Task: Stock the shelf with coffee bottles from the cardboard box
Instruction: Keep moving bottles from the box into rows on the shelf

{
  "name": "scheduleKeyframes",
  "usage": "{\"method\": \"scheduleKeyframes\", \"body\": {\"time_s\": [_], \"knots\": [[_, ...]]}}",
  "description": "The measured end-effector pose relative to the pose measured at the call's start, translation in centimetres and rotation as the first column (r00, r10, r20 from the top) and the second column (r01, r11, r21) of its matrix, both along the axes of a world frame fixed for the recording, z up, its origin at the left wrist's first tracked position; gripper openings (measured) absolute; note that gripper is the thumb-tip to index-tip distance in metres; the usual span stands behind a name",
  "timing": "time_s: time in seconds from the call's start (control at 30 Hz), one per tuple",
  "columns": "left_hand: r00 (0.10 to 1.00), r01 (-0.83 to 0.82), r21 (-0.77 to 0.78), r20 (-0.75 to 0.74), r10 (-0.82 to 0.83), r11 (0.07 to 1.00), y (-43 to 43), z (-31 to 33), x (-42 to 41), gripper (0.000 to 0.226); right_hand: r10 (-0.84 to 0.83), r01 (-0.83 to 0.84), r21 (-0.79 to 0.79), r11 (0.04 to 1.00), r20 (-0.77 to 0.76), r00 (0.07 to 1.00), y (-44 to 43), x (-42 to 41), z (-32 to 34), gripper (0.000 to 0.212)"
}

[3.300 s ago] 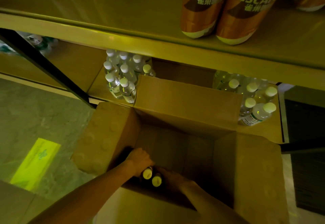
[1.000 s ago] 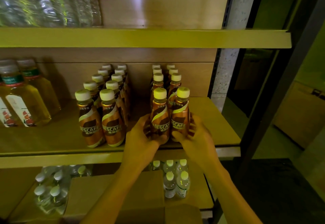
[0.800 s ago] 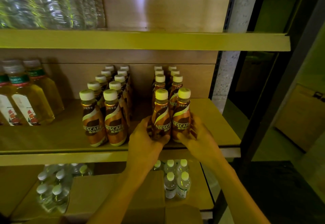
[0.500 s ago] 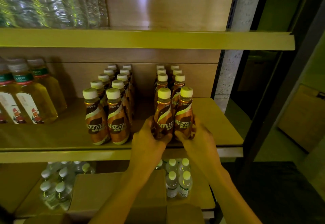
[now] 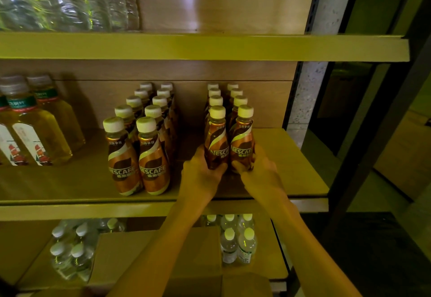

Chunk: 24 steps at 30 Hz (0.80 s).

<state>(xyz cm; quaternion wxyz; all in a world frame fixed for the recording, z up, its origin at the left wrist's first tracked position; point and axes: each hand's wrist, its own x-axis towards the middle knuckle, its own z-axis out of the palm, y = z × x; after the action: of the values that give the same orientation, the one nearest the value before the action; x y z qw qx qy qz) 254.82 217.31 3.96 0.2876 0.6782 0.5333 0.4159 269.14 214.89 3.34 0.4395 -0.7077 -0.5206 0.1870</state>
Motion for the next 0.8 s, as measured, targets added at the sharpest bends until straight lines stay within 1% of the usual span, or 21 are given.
{"method": "scheduleKeyframes", "body": {"time_s": [0.1, 0.2, 0.3, 0.37, 0.47, 0.53, 0.6, 0.67, 0.73, 0.8], "knots": [[1.0, 0.012, 0.005, -0.013, -0.012, 1.0, 0.5, 0.0, 0.0, 0.057, 0.0, 0.0, -0.018, 1.0, 0.009, 1.0, 0.4, 0.1, -0.2, 0.067], [0.998, 0.016, 0.009, -0.064, -0.015, 1.0, 0.7, 0.1, -0.1, 0.055, 0.004, -0.002, -0.031, 1.0, 0.054, 0.999, 0.5, 0.4, -0.3, 0.069], [0.988, 0.005, 0.034, -0.157, 0.0, 0.999, 0.6, 0.5, -0.5, 0.058, 0.0, 0.005, -0.038, 0.999, 0.126, 0.992, 0.3, 0.4, -0.1, 0.073], [0.968, -0.011, 0.043, -0.25, 0.021, 0.999, 0.3, 0.7, -0.7, 0.062, -0.001, 0.013, -0.063, 0.998, 0.178, 0.984, -0.1, 0.3, 0.2, 0.074], [0.918, -0.039, 0.052, -0.392, 0.056, 0.998, -0.6, 1.0, -1.1, 0.061, -0.005, 0.039, -0.102, 0.994, 0.312, 0.95, -1.3, 0.2, 0.6, 0.071], [0.891, -0.035, 0.059, -0.45, 0.057, 0.998, -1.7, 1.1, -1.6, 0.06, 0.009, 0.032, -0.105, 0.994, 0.373, 0.928, -2.6, 0.1, 0.8, 0.064], [0.877, -0.005, 0.081, -0.479, 0.043, 0.997, -3.3, 1.0, -2.5, 0.063, 0.027, 0.028, -0.121, 0.992, 0.435, 0.9, -4.0, -0.1, 0.8, 0.059], [0.863, 0.018, 0.124, -0.503, 0.047, 0.992, -5.1, 0.7, -3.5, 0.065, 0.058, 0.019, -0.143, 0.989, 0.511, 0.857, -5.6, -0.5, 0.6, 0.058], [0.849, 0.037, 0.161, -0.526, 0.053, 0.986, -6.8, -0.1, -4.6, 0.064, 0.082, -0.004, -0.144, 0.99, 0.539, 0.838, -7.3, -1.2, 0.2, 0.059], [0.834, 0.054, 0.156, -0.55, 0.041, 0.986, -8.5, -1.4, -5.7, 0.06, 0.085, -0.021, -0.121, 0.992, 0.552, 0.829, -9.3, -2.4, -0.6, 0.06]]}}
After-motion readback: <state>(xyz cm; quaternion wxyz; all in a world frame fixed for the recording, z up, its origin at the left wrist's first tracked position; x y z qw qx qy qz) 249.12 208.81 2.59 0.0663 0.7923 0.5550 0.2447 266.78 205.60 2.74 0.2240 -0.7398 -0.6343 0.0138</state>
